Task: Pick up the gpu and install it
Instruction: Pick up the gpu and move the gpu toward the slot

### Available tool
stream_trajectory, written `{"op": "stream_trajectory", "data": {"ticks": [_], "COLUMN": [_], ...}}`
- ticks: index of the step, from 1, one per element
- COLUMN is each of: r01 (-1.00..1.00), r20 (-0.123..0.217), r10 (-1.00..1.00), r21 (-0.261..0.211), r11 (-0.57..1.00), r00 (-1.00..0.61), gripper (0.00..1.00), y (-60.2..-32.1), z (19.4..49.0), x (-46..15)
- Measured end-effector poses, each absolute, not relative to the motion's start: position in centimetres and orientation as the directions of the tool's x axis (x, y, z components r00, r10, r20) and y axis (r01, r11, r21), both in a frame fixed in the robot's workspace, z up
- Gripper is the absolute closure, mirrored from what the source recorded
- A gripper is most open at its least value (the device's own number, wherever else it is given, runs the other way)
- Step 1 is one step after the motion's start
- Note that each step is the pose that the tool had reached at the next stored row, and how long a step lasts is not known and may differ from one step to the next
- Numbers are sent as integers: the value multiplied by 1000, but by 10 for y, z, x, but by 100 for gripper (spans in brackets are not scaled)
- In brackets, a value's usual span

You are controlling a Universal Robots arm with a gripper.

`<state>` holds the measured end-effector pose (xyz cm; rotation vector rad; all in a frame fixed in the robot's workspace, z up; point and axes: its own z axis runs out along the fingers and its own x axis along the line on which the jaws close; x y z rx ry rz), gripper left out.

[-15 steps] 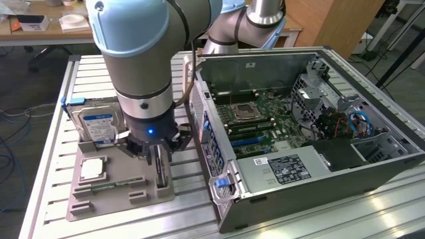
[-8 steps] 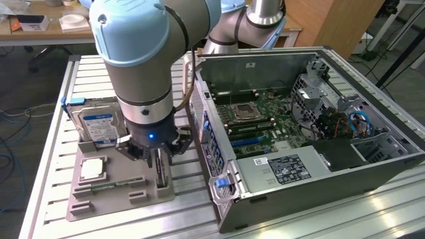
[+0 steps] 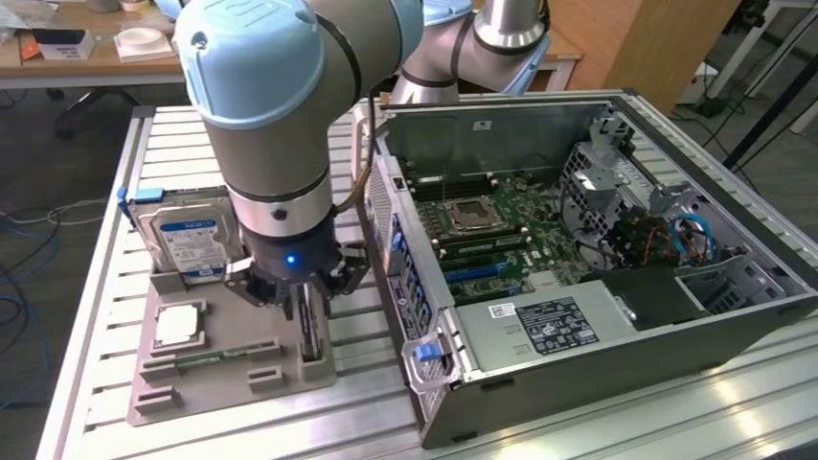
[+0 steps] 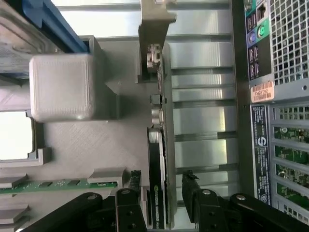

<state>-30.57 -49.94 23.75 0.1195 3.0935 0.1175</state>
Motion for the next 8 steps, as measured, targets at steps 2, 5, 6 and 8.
{"op": "stream_trajectory", "data": {"ticks": [2,5,6,8], "r01": [75,76,76,76], "r20": [-40,-41,-40,-36], "r10": [79,79,79,78], "r21": [77,73,67,52], "r11": [994,994,995,996], "r00": [-996,-996,-996,-996], "gripper": [53,53,53,53], "y": [-491,-486,-486,-486], "z": [237,236,236,236], "x": [-306,-306,-306,-306]}}
